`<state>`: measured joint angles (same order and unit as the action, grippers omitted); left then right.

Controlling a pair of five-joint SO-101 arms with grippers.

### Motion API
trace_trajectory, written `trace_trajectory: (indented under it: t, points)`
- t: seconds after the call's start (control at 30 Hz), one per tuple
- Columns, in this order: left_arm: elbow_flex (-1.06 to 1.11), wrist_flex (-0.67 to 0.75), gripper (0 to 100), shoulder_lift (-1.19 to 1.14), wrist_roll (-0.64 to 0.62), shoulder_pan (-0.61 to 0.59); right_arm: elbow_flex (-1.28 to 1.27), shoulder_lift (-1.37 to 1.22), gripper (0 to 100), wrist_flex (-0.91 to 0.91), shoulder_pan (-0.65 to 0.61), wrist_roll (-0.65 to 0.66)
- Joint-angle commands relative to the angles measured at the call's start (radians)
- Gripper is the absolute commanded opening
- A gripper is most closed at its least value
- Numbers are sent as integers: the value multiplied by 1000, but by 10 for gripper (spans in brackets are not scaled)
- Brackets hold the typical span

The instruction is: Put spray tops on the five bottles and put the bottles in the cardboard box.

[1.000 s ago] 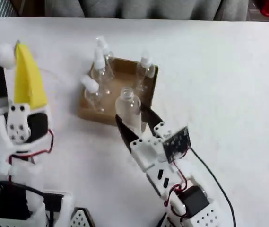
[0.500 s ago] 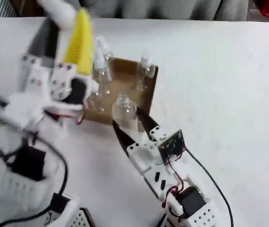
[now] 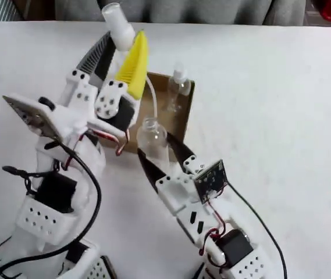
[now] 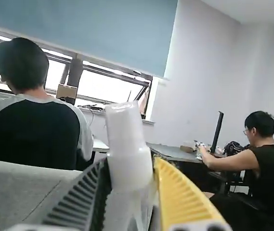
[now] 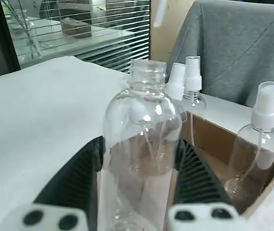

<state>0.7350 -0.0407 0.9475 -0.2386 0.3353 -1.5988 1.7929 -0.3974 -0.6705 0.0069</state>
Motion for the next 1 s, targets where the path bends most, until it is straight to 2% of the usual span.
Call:
trace_trajectory:
  t: [0.0,0.13,0.37,0.57,0.67,0.97]
  points:
    - [12,31,20,-2,-35,4,12,12,16,16,2,-8]
    - [46,34,20,-2,-35,-18,12,12,16,15,5,-8]
    - [150,238,20,-2,-43,-90,12,12,16,15,39,-8]
    - [163,236,20,-2,-48,-82,12,12,16,15,41,-8]
    - [173,230,20,-1,-95,-82,12,12,16,15,41,-8]
    - [222,138,20,25,-126,-28,11,12,16,15,44,-9]
